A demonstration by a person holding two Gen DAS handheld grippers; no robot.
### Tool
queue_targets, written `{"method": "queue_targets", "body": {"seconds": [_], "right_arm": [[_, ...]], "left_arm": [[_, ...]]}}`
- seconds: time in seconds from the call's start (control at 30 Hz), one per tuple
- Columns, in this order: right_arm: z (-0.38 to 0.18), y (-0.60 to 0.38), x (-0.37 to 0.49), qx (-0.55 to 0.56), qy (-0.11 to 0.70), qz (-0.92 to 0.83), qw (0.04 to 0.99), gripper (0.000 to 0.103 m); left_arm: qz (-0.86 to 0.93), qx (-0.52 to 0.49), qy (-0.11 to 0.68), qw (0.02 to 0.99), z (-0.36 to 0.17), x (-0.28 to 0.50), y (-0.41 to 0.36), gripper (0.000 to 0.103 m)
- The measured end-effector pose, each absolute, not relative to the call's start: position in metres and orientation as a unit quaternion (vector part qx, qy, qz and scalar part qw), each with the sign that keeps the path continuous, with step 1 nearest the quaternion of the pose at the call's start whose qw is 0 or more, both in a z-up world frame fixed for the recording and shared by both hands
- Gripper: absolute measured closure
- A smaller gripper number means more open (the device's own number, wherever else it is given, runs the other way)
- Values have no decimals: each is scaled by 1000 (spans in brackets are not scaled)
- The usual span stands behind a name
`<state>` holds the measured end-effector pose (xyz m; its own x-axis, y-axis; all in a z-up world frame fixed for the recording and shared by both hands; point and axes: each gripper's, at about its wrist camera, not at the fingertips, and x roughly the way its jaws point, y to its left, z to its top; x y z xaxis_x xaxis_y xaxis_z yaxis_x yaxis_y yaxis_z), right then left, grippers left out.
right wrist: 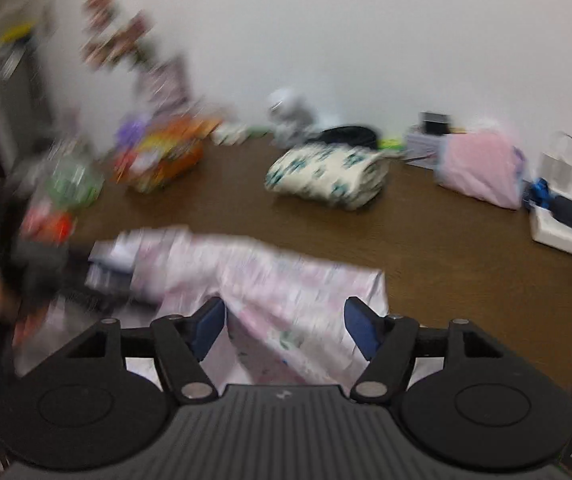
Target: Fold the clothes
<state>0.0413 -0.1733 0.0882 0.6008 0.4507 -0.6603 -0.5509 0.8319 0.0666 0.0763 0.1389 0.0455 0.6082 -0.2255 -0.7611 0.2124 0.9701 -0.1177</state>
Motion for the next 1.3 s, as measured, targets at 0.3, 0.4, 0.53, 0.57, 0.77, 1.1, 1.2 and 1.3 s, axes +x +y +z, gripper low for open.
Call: {"method": "queue_targets", "body": {"seconds": [0.3, 0.4, 0.53, 0.57, 0.77, 1.1, 1.2, 1.3], "right_arm": [[54, -207, -46, -218, 428, 245, 842, 93], [99, -218, -59, -186, 354, 299, 866, 32], [133, -213, -18, -95, 285, 327, 896, 25], [131, -205, 4, -87, 291, 315, 899, 26], [59, -147, 127, -140, 401, 277, 862, 52], [32, -150, 136, -82, 372, 202, 902, 94], [42, -158, 114, -87, 363, 204, 905, 77], [59, -161, 81, -90, 344, 235, 905, 66]], "left_arm": [[-113, -59, 381, 916, 49, 86, 176, 51], [-116, -78, 366, 920, 58, 93, 182, 40], [-118, -49, 392, 911, 53, 107, 170, 36], [-126, -48, 399, 907, 50, 110, 168, 40], [-174, -75, 377, 907, 60, 132, 174, 96], [-46, -103, 281, 953, 56, 166, 185, 25], [-54, -117, 315, 940, 63, 157, 200, 25], [-78, -92, 339, 933, 73, 140, 203, 25]]}}
